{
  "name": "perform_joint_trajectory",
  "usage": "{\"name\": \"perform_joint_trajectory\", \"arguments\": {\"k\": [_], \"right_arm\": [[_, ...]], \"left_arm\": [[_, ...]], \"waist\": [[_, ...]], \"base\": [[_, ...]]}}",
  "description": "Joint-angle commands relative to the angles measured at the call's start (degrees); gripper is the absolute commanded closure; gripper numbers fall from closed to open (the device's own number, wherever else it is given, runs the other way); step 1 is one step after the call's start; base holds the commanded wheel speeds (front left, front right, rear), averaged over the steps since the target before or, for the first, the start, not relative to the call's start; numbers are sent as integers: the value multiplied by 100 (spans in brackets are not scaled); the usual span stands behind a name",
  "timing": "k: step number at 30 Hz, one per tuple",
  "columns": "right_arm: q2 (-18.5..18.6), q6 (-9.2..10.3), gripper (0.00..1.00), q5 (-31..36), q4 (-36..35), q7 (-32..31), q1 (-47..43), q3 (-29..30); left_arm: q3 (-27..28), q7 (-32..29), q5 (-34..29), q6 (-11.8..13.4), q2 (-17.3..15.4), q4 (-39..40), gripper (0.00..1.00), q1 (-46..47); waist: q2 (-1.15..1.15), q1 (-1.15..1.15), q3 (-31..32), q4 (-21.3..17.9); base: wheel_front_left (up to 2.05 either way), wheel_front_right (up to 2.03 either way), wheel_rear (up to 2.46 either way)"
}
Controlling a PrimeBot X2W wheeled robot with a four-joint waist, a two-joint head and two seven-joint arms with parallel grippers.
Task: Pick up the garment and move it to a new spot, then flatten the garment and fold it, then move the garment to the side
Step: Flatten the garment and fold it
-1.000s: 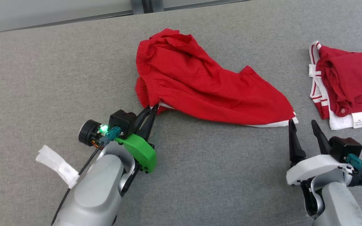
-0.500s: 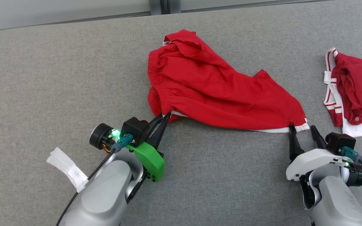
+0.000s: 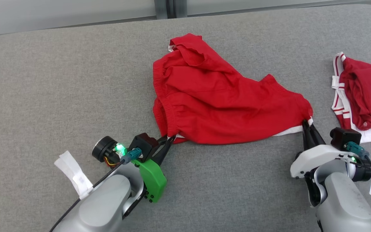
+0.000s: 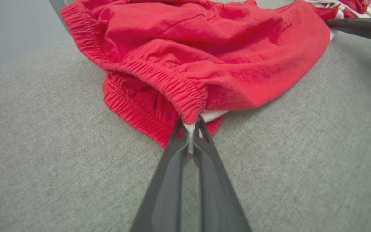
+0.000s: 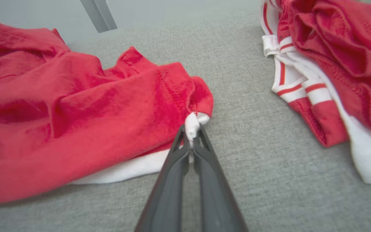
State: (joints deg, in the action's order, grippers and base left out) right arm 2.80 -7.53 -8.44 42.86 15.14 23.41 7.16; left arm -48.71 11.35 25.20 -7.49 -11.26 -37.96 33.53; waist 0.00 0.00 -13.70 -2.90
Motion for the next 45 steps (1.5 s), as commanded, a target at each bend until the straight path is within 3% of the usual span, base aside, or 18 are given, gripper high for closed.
{"name": "perform_joint_trajectory", "arguments": {"k": [1,7,14,20,23,29,36,39,41,45], "right_arm": [[18,12,100,18,-127,-4,-72,0],[98,11,100,-278,-982,-3,-29,-353],[519,11,100,-734,-2198,-96,272,-751],[703,11,100,-955,-3237,-475,670,-826],[589,10,100,-895,-3655,-700,837,-745],[335,11,100,-584,-4394,-1151,874,-642],[80,10,100,-349,-5101,-1737,590,-397],[49,10,100,-328,-5242,-1961,552,-336],[37,11,100,-415,-5260,-2154,637,-254],[20,8,100,-343,-5183,-2396,1125,-304]], "left_arm": [[-75,-57,103,3,-126,75,100,108],[-310,-180,481,4,-657,746,100,323],[82,-286,787,84,-1118,1731,100,729],[435,-848,876,196,-1449,2452,100,1450],[566,-1217,881,207,-1576,2682,100,1884],[749,-1807,1167,261,-1619,2962,100,2374],[1072,-2173,1698,473,-1720,3342,100,2175],[1142,-2248,1860,526,-1785,3467,100,2089],[1319,-2318,2243,617,-1649,3508,100,1987],[1664,-2433,2677,738,-1691,3517,100,2086]], "waist": [[0,0,45,13],[0,0,231,71],[0,0,588,173],[0,0,1005,342],[0,0,1205,411],[0,0,1488,532],[0,0,1498,593],[0,0,1407,595],[0,0,1253,584],[0,0,707,503]], "base": [[0,0,0],[0,0,0],[0,0,0],[0,0,0],[0,0,0],[0,0,0],[0,0,0],[0,0,0],[0,0,0],[0,0,0]]}}
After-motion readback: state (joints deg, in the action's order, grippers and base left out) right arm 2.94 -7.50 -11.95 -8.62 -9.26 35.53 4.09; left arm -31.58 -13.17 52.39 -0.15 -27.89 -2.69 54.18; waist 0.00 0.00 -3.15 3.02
